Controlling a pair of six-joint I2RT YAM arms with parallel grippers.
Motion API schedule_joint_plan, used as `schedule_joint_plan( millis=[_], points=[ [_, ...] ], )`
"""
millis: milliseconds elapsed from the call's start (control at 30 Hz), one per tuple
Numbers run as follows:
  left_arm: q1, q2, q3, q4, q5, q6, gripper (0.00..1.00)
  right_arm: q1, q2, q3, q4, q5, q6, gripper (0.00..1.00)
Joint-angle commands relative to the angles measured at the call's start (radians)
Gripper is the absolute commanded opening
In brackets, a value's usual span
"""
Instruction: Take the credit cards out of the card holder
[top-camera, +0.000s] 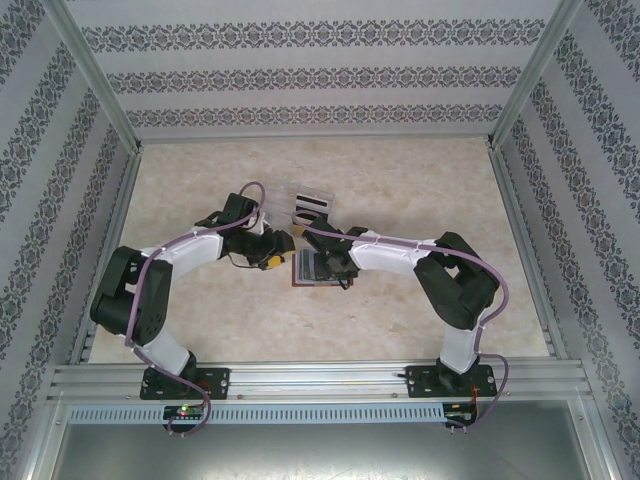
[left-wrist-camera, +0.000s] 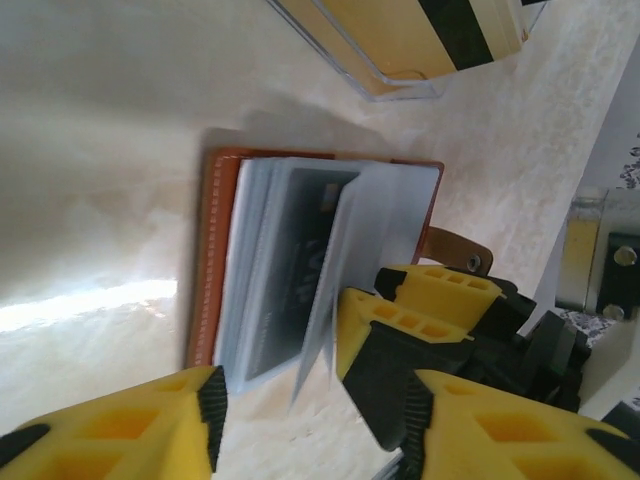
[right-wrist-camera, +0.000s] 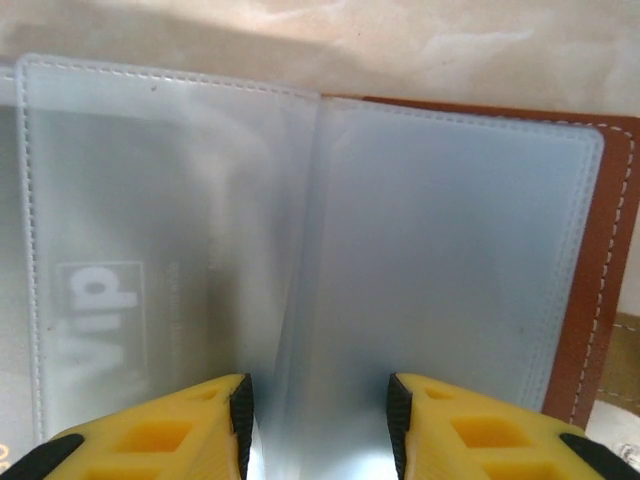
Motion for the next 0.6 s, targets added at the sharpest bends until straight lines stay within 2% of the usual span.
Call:
schedule_joint_plan(
  millis=[0, 133, 333, 567],
  points=[
    [-0.036, 0.03, 0.043, 0.051, 0.022, -0.027, 0.45, -0.01, 0.003, -0.041, -0.015, 0.009, 0.02, 0.42],
    [-0.065, 0.064, 0.063, 0.056, 0.017, -0.031, 0.42, -0.014, -0.007, -0.054, 0.001, 0.003, 0.024, 0.42],
    [-0.083, 0.135, 0.108, 0.011, 0.022, 0.012, 0.29, -0.02, -0.007, -0.061, 0.02, -0.01, 0.03, 0.38],
    [-0.085, 0.164, 0.112, -0.005, -0.001, 0.034, 0.26, -0.023, -0.008, -0.062, 0.031, -0.017, 0.035, 0.33]
  ],
)
